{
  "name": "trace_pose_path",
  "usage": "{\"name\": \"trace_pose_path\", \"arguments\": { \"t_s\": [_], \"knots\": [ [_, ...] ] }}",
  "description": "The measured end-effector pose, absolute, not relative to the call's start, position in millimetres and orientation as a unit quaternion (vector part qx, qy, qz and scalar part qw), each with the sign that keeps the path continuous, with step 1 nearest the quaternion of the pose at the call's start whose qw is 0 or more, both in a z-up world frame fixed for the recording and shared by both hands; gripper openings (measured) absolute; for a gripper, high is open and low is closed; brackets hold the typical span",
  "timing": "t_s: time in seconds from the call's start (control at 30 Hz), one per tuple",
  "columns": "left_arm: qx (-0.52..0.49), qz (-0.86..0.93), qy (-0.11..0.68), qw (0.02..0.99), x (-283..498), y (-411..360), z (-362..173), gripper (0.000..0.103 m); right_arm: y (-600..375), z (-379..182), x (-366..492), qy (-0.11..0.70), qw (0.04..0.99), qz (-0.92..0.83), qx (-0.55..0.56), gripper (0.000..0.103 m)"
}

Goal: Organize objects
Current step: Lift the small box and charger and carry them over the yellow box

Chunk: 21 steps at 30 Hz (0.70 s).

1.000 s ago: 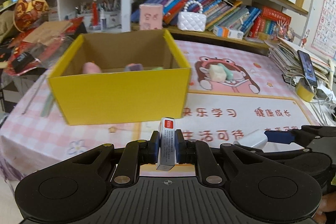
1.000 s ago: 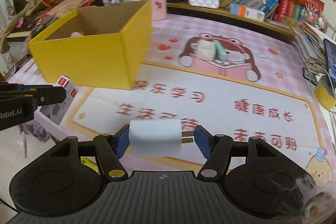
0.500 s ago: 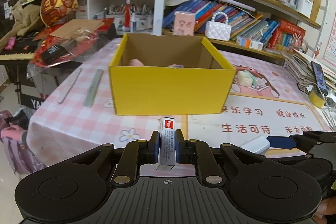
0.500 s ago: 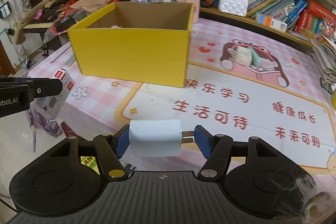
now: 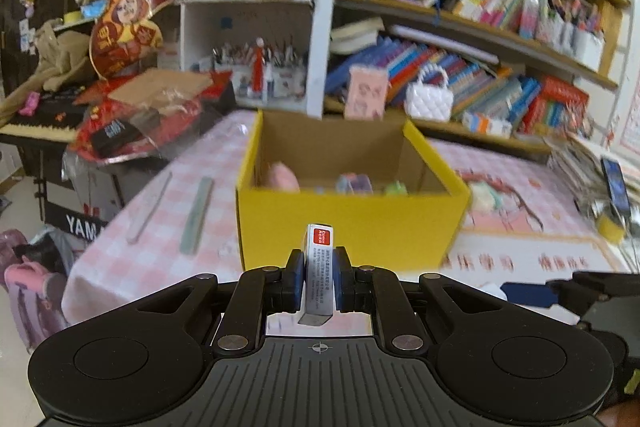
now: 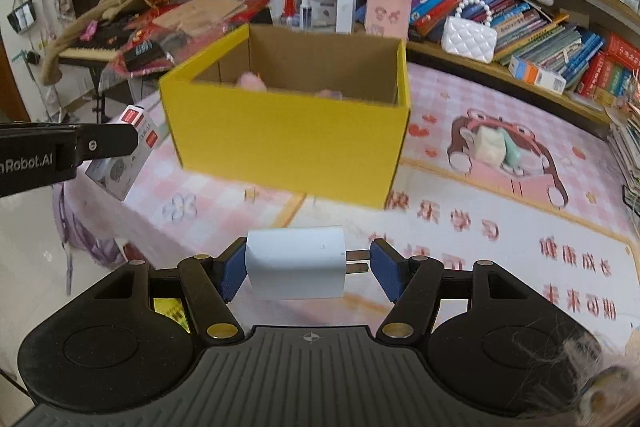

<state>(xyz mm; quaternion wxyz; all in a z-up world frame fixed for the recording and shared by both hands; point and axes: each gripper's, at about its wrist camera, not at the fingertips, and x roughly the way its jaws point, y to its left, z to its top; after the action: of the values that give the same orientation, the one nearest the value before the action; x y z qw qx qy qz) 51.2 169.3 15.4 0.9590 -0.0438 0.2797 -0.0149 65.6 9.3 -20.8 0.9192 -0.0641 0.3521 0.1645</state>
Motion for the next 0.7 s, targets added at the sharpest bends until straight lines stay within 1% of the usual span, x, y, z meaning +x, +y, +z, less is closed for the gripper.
{"name": "trace_pose_path", "arguments": {
  "t_s": [0.23,0.37,0.47,0.7],
  "knots": [
    [-0.045,-0.010,0.241,0.969,92.0,174.6,38.9,0.013,18.6,13.9,113.5,0.277,0.944,0.167,-0.064,0.062],
    [-0.043,-0.009,0.238,0.970,124.4,172.2,41.4,0.013,26.5,23.2,147.2,0.248,0.950,0.170,-0.087,0.062],
    [-0.044,-0.013,0.241,0.970,147.7,168.2,38.1,0.013,30.1,21.0,172.3,0.248,0.948,0.172,-0.106,0.062],
    [-0.047,-0.017,0.274,0.960,192.9,158.5,15.2,0.013,31.8,-2.5,217.3,0.289,0.932,0.180,-0.121,0.062]
  ]
}}
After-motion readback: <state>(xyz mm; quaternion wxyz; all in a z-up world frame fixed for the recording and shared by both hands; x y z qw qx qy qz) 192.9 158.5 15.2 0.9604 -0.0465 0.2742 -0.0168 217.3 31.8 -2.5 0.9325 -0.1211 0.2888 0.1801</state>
